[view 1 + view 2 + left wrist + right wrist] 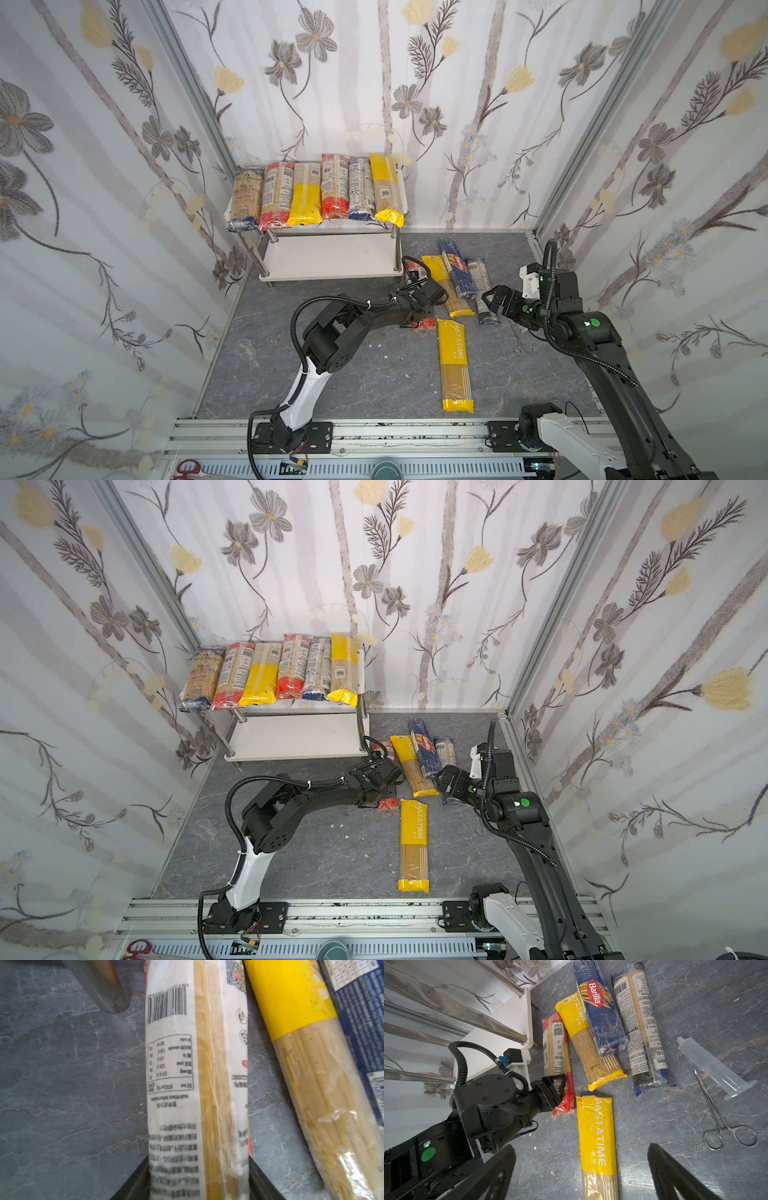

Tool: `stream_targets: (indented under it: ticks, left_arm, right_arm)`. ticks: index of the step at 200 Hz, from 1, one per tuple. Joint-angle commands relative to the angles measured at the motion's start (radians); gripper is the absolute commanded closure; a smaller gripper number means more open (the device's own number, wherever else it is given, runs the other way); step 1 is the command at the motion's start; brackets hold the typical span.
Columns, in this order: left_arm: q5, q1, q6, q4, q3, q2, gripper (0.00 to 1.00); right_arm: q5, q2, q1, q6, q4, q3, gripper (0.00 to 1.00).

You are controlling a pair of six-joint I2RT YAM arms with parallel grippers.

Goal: Arrange pasta packages on shelves
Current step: Pick up the pasta bag from the center of the table.

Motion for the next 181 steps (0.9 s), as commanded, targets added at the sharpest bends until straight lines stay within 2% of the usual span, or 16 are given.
stream_targets:
  ticks: [1,22,62,114,148,181]
  left_arm:
    - [0.136,-0.001,-0.010,-0.132,-0.032,0.008,0.52]
    - [0.149,0.000,0.000,-0.132,-0.050,-0.018,0.74]
    - [0.177,-0.009,0.028,-0.132,-0.074,-0.083,0.89]
    - [0.200,-0.038,0.043,-0.132,-0.141,-0.184,0.91]
    - [0.180,-0.057,0.027,-0.132,-0.203,-0.279,0.99]
    - [0.168,-0.077,0.016,-0.132,-0.253,-0.385,1.00]
  right_arm:
    - [-0.019,0.007,-0.001,0.002,0.038,0.002,0.00]
    - [-0.030,0.003,-0.001,0.005,0.040,-0.001,0.00]
    - [-0.036,-0.012,-0.001,0.010,0.040,-0.006,0.00]
    - [-0.051,-0.033,-0.001,0.028,0.050,-0.012,0.00]
    - [-0.061,-0.044,0.000,0.033,0.053,-0.013,0.00]
    - [-0.075,-0.060,0.005,0.048,0.048,-0.033,0.00]
